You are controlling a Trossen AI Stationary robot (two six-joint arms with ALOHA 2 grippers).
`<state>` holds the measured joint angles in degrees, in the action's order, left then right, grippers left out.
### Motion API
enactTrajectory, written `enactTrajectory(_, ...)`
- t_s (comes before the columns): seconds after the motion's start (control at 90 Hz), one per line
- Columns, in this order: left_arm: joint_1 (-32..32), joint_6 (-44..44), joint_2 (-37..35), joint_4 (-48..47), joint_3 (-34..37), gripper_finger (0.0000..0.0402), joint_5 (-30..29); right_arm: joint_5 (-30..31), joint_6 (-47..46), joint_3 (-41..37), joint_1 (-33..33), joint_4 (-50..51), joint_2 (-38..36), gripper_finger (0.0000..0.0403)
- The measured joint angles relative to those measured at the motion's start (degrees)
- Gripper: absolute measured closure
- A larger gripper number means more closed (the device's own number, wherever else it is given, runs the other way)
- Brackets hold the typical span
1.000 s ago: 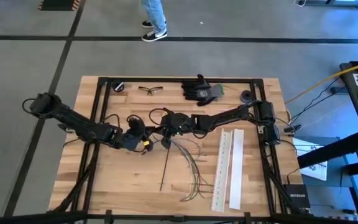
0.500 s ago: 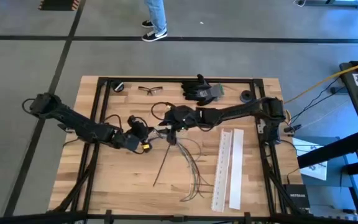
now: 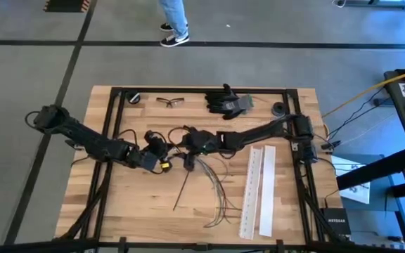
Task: Ziptie cables
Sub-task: Wrap the zip tie on the cables
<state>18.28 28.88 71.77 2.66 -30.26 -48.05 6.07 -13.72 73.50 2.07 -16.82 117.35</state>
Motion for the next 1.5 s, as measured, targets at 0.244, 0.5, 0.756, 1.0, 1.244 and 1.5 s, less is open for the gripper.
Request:
enactTrajectory(0.244,-0.5,0.99,-0.04,1.63,-0.02,0.0401,0.02,7.56,-2.51,-0.03,0.59,-1.3,0.59,0.0233)
enactTrajectory(0.5,-0.83,0.85,-0.04,2.99,-0.07,0.0401,-0.07,8.49,-2.52,-0.03,0.6,-3.05,0.62,0.0244)
enactTrajectory(0.756,-0.85,0.66,-0.04,2.77,-0.07,0.0401,-0.03,8.17,-2.53,-0.03,0.65,-3.38,1.31,0.0373)
enactTrajectory(1.0,-2.19,-0.61,-2.95,-1.23,-0.04,0.0401,-0.3,8.61,-2.51,-0.03,2.13,1.73,2.13,0.0401)
enactTrajectory(1.244,-4.54,-1.67,-11.19,-8.37,-0.04,0.0401,-0.13,9.84,-2.55,-0.14,4.06,4.82,4.79,0.0403)
enactTrajectory(1.5,-4.28,-0.52,-12.52,-10.59,-0.04,0.0401,3.36,9.35,-1.02,-0.03,3.91,3.0,3.97,0.0403)
